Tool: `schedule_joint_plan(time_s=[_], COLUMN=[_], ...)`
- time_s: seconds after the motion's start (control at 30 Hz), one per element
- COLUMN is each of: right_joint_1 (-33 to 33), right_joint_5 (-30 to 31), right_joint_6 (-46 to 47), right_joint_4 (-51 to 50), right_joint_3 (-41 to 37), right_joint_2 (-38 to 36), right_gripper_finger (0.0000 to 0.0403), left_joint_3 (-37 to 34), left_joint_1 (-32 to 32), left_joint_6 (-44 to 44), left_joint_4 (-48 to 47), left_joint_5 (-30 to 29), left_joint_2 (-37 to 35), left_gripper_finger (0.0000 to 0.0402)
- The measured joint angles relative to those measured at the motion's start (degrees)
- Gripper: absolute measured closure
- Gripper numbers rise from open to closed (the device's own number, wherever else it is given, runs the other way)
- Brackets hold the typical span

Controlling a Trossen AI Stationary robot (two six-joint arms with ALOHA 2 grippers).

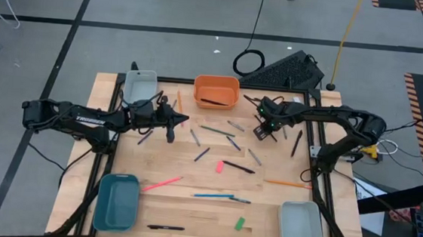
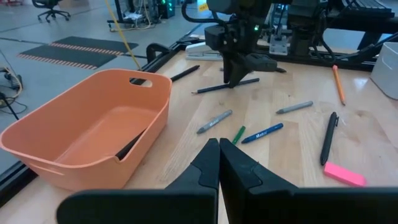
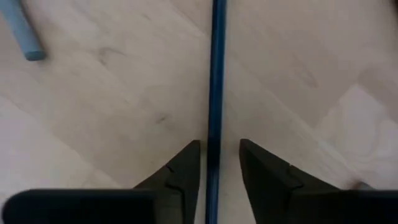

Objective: Sort crayons/erasers/pens/pencils in bins
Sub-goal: Put the dark blue pencil into the bottom gray bin

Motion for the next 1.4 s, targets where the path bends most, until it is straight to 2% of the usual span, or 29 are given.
schedule_joint_plan(time_s=[0.2, 0.33, 0.57, 0.93, 1.17, 1.4], right_joint_1=[-0.45, -0.36, 0.38, 1.83, 6.88, 17.71], right_joint_5=[-1.84, -3.20, -4.90, -5.83, -11.41, -15.31], right_joint_6=[2.83, 5.60, 10.86, 17.83, 26.23, 39.54], right_joint_4=[0.80, -0.25, -2.29, -8.90, -11.36, -15.89], right_joint_3=[-1.68, -3.41, -3.54, -3.72, -3.67, -2.12], right_joint_2=[-0.29, -0.26, -3.46, -13.59, -19.36, -23.39], right_gripper_finger=[0.0360, 0.0379, 0.0377, 0.0378, 0.0378, 0.0378], left_joint_3=[0.00, 0.00, 0.00, -0.04, -0.04, -0.04], left_joint_1=[0.00, 0.00, 0.00, 0.00, 0.00, 0.00], left_joint_6=[0.52, 0.83, 1.01, 1.19, 1.21, 1.22], left_joint_4=[0.26, 0.24, -0.44, -1.31, -1.31, -1.29], left_joint_5=[0.04, 0.07, 0.13, 0.13, 0.12, 0.11], left_joint_2=[0.00, 0.00, 0.00, -0.02, -0.02, -0.02], left_gripper_finger=[0.0398, 0.0398, 0.0398, 0.0398, 0.0398, 0.0398])
